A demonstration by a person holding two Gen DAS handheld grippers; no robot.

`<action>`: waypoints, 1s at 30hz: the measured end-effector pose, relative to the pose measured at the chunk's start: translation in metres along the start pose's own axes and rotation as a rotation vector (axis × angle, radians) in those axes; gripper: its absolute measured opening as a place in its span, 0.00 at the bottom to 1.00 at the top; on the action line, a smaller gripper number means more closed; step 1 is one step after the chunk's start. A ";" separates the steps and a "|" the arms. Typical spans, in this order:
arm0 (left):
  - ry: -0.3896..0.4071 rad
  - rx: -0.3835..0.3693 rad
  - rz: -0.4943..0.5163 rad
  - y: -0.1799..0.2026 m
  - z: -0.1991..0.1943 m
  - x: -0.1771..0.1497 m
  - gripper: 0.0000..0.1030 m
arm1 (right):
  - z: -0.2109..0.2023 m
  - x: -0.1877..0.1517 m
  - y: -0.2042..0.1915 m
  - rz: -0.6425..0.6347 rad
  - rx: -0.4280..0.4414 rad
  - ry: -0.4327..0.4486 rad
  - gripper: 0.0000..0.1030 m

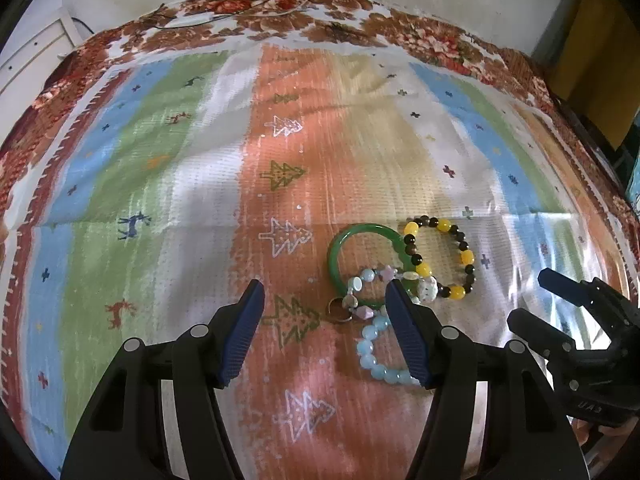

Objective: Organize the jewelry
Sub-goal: 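Move both grippers toward the green jade bangle and yellow-black bead bracelet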

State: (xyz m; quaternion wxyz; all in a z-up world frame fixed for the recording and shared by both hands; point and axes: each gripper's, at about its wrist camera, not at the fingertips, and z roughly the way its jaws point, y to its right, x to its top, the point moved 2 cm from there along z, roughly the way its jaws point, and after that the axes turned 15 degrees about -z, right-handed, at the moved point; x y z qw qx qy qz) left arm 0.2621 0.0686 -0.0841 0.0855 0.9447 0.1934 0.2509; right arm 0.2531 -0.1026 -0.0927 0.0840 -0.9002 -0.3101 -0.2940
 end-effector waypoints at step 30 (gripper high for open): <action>-0.076 0.058 0.052 0.005 0.067 0.022 0.61 | 0.062 0.015 0.023 0.022 -0.011 -0.085 0.71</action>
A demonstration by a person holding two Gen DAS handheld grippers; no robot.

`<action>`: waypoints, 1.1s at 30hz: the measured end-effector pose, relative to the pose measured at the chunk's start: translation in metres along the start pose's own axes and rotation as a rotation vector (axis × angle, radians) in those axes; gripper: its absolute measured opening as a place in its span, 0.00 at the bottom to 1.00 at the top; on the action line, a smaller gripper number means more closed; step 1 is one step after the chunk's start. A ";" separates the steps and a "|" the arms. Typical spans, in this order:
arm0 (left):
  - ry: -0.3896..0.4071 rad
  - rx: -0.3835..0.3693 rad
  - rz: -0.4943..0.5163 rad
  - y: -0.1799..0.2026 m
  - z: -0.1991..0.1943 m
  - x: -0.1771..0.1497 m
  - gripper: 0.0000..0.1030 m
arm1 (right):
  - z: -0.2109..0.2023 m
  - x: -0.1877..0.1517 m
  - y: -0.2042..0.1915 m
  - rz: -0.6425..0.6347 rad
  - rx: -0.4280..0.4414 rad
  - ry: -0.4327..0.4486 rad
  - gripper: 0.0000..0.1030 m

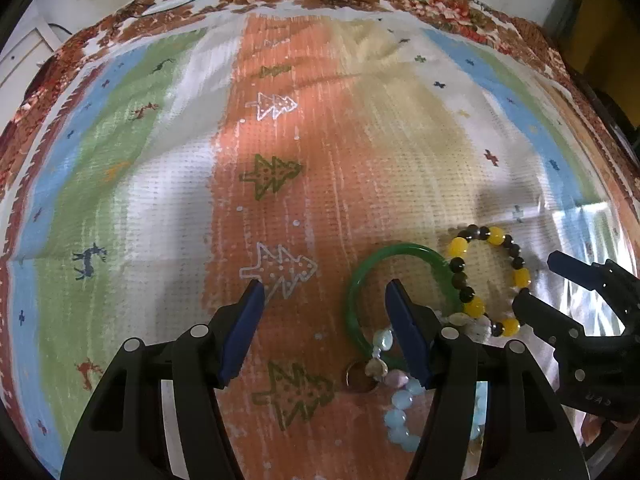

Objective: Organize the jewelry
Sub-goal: 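Move both grippers toward the green jade bangle and yellow-black bead bracelet, then grasp the green jade bangle with the left gripper while the right grasps the yellow-black bracelet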

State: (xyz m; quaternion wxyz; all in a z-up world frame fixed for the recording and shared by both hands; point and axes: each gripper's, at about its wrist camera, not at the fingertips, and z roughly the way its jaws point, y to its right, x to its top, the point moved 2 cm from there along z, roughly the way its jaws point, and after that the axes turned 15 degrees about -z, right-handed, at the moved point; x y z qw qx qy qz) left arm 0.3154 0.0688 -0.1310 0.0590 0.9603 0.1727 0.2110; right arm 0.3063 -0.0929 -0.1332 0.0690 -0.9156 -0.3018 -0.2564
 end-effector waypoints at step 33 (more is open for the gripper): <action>0.012 0.076 -0.055 -0.024 -0.002 0.011 0.07 | 0.000 0.000 -0.006 -0.074 -0.073 -0.022 0.11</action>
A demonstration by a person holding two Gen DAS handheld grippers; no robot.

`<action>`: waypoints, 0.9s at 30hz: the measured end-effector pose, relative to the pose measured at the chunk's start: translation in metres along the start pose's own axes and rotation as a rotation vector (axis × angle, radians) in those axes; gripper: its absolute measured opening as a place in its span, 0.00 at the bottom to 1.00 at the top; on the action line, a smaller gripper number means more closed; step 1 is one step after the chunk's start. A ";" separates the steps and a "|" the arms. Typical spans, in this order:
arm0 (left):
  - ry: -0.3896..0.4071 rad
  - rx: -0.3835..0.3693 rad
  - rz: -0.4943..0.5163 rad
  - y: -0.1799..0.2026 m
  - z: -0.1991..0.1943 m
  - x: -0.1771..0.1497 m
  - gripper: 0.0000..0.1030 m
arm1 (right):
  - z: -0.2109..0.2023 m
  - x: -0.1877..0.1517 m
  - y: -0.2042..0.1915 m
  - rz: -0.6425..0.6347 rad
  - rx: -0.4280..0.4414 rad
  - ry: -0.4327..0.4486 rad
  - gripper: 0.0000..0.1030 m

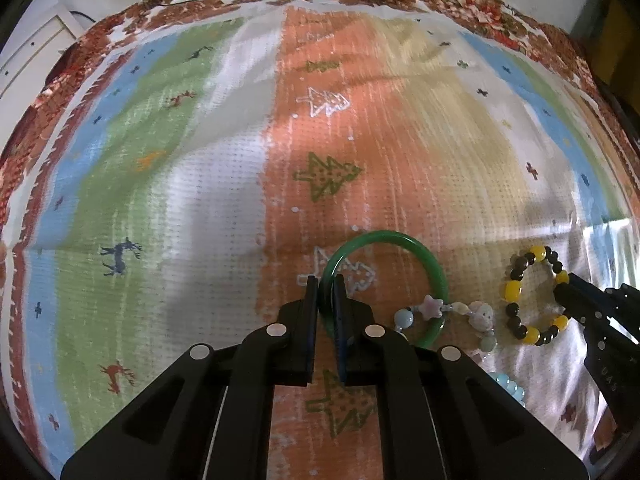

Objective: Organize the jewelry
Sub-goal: 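Grasp the green jade bangle with the left gripper while the right grasps the yellow-black bracelet, then lift both held bracelets and carry them over the silver tin box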

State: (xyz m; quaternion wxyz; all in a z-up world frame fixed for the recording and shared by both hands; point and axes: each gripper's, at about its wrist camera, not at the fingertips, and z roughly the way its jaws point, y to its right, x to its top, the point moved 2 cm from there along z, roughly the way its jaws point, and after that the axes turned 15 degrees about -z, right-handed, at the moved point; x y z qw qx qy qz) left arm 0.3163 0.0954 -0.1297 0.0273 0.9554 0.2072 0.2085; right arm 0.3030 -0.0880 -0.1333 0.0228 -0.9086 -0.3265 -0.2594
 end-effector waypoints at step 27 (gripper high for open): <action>0.142 -0.127 -0.021 0.011 -0.080 0.005 0.08 | -0.048 -0.003 -0.013 -0.019 -0.009 0.085 0.11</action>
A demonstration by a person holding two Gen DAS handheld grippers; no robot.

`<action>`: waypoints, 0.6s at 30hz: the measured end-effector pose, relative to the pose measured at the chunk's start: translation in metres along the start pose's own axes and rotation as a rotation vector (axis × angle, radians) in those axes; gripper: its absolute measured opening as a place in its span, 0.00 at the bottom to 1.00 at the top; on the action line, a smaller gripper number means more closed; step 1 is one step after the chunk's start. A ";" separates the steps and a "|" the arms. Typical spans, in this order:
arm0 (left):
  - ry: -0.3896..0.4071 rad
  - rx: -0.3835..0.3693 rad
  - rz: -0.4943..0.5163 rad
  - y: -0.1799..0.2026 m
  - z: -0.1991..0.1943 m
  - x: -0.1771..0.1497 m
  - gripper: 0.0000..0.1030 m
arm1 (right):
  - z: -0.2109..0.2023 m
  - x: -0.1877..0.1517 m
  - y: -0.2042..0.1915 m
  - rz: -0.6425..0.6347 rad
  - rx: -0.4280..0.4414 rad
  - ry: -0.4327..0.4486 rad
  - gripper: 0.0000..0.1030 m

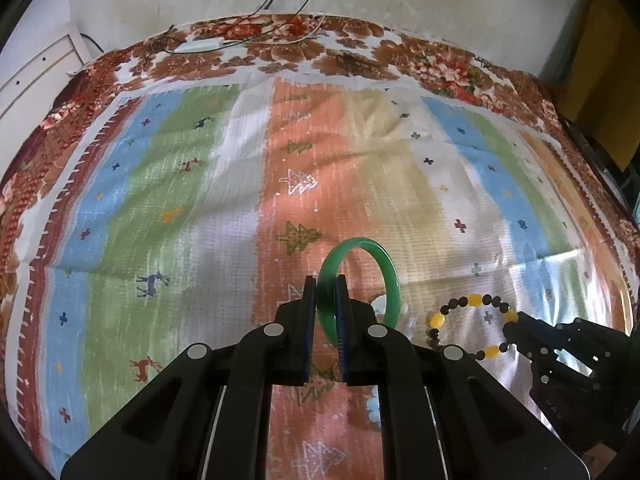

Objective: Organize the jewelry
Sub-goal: 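Lift both held bracelets and carry them over the silver tin box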

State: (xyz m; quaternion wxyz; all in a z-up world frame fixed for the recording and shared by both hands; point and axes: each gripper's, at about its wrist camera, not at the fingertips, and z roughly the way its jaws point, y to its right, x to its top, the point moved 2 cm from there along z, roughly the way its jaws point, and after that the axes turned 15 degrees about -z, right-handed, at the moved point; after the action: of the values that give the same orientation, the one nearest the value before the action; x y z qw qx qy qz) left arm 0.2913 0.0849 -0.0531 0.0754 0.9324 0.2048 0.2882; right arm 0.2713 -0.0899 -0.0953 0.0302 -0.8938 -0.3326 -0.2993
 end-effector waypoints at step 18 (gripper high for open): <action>0.030 -0.019 -0.014 0.001 -0.033 -0.015 0.08 | -0.041 -0.001 -0.012 -0.022 -0.013 0.062 0.11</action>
State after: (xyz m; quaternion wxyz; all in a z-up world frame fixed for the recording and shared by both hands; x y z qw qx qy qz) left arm 0.2620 0.0784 -0.0336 0.0832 0.9256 0.2098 0.3038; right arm 0.2427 -0.0919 -0.0643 0.0316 -0.8805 -0.3394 -0.3294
